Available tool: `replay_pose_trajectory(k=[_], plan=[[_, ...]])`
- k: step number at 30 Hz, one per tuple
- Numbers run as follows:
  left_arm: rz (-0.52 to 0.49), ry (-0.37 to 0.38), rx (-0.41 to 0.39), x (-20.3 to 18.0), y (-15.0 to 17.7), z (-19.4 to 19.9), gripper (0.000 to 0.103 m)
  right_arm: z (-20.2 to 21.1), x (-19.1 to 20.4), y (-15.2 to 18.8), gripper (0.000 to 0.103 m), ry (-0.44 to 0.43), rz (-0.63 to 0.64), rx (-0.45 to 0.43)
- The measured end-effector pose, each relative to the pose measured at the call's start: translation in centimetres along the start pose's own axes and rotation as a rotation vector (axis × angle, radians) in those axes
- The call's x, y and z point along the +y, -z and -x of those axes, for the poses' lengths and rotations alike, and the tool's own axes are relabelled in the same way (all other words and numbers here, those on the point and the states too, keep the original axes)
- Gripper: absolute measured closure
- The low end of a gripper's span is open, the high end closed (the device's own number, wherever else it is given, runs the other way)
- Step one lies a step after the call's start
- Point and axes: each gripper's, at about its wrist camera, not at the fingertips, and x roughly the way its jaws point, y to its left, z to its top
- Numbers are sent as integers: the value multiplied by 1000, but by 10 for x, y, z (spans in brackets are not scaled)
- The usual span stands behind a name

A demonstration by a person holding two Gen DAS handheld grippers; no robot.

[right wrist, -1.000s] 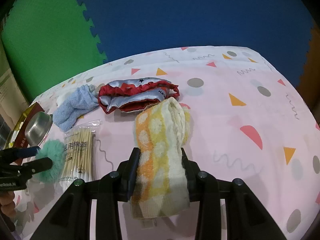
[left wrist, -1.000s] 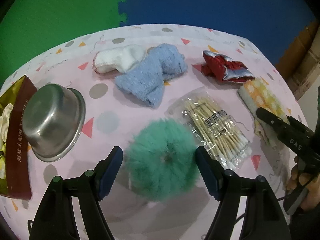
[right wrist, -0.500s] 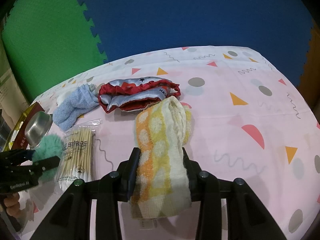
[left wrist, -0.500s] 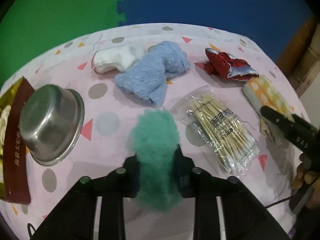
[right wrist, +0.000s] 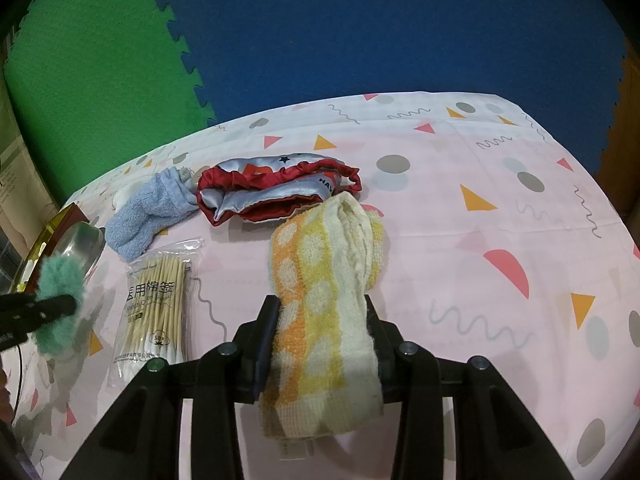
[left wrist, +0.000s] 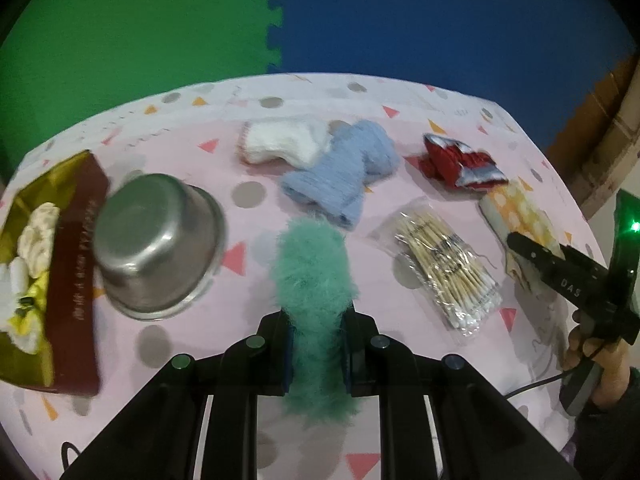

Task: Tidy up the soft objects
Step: 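Grasp the teal fluffy pom-pom with the left gripper while the right gripper holds the towel, then carry the teal pom-pom into the gold tray with the left gripper and release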

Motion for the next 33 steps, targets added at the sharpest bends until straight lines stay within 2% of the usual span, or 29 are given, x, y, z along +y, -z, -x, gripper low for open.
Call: replay_pose_trajectory(k=[8, 16, 24, 33], plan=[[97, -99, -54, 54, -10, 33, 87, 0, 0, 0, 63, 0, 0, 0], [217, -244, -83, 138, -11, 55, 87, 0, 0, 0, 63, 2, 1, 1], [325, -338, -39, 230, -18, 51, 87, 0, 0, 0, 63, 1, 0, 1], [319, -371, 14, 276, -28, 22, 86, -1, -1, 0, 63, 0, 0, 2]])
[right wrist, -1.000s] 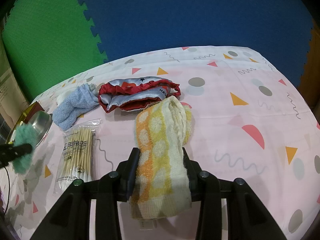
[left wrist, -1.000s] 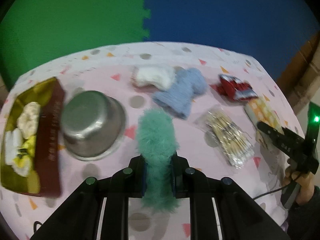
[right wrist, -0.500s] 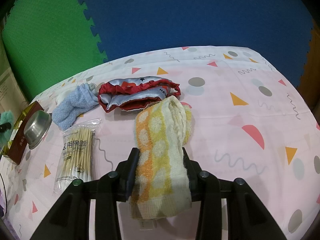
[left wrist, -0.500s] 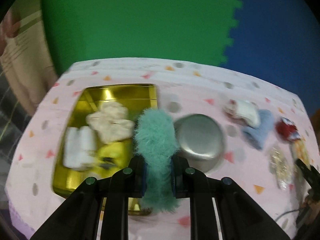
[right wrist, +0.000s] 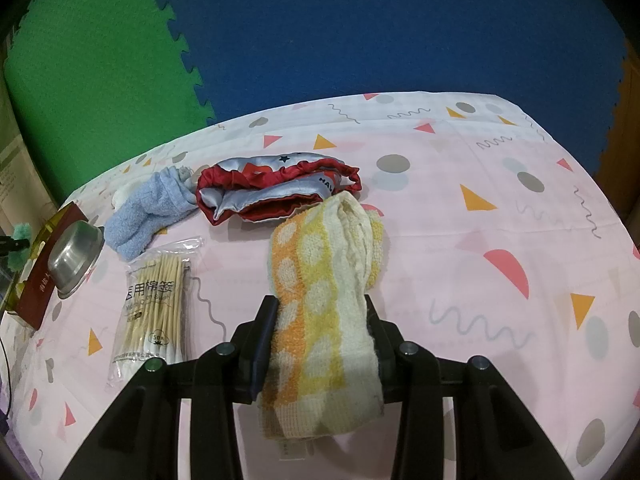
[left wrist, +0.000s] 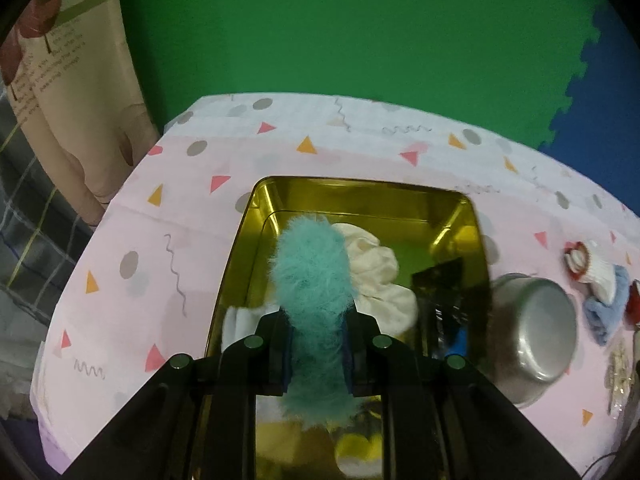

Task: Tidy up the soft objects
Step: 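Carry the teal pom-pom into the gold tray with the left gripper and release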

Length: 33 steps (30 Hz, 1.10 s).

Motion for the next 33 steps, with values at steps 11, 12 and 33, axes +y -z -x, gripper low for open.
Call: replay_pose_trajectory(k=[11, 12, 33], plan=[[4, 6, 28, 13, -17, -29, 84, 0, 3, 0, 62, 24, 25, 6], [9, 7, 28, 15, -18, -31, 84, 0, 4, 0, 62, 29, 29, 7], [-1, 6, 26, 17, -9, -23, 51, -4, 16, 1, 54, 67, 86, 21]])
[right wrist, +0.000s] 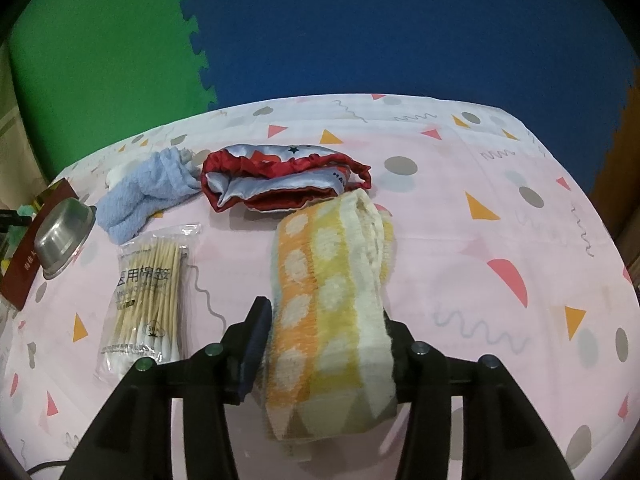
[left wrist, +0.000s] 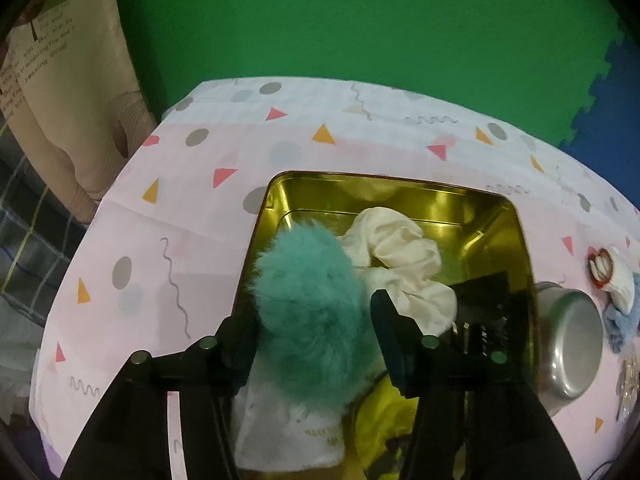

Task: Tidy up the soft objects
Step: 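Carry the teal pom-pom into the gold tray with the left gripper and release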

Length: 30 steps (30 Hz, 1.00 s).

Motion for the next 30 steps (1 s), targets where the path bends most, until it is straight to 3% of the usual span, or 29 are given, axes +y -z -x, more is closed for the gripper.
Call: replay_pose_trajectory(k=[10, 14, 20, 30], plan=[[26, 28, -74, -4, 19, 39, 45, 0, 1, 0, 53, 8, 7, 2], [11, 34, -117, -10, 31, 56, 35, -1, 2, 0, 53, 10, 8, 3], [5, 56, -125, -19, 49, 68, 34, -2, 5, -1, 53, 31, 27, 8], [-14, 22, -149, -24, 83, 82, 32, -3, 10, -1, 53, 69, 58, 15]])
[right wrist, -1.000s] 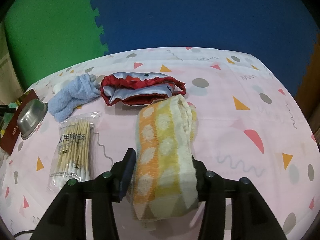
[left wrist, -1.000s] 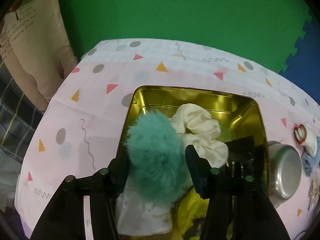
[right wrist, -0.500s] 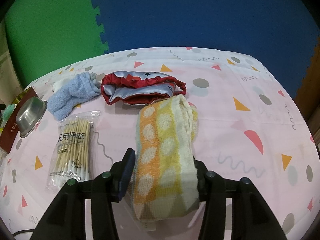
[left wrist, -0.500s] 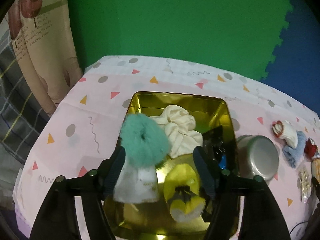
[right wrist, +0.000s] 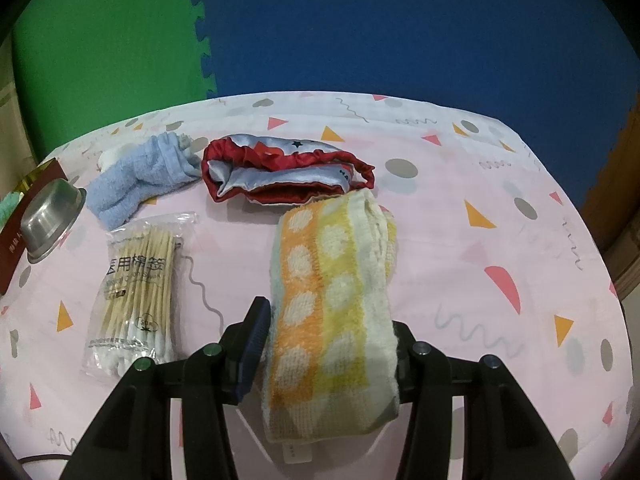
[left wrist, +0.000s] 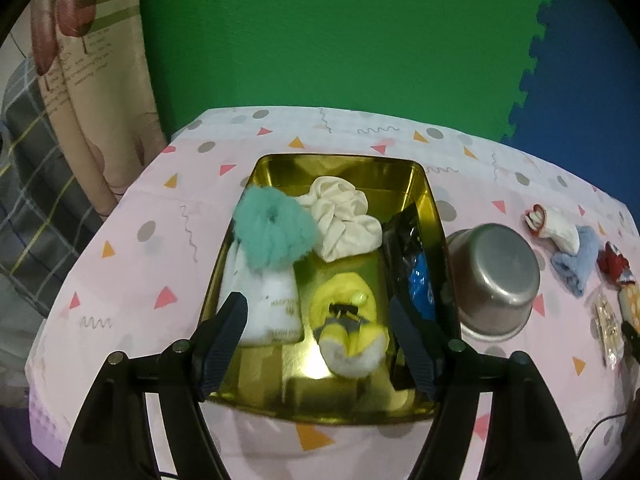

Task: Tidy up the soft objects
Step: 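Carry the teal pom-pom into the gold tray with the left gripper and release, then carry the yellow-orange towel into the gold tray with the right gripper and release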

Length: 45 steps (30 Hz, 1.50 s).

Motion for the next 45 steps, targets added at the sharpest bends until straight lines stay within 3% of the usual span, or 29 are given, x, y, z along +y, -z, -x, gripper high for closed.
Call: replay_pose_trajectory(k=[10, 25, 30, 34, 45], plan=[[39, -82, -57, 8, 29, 24, 27, 0, 5, 1, 53, 30, 25, 2], [180, -117, -72, 31, 48, 25, 27, -1, 10, -1, 54, 60, 23, 9], [145, -127, -92, 29, 50, 29, 21, 2, 11, -2, 68, 76, 13, 15], [135, -128, -82, 28, 50, 26, 21, 8, 16, -1, 72, 85, 14, 21], [175, -143, -70, 38, 50, 23, 21, 48, 48, -4, 72, -3, 14, -34]])
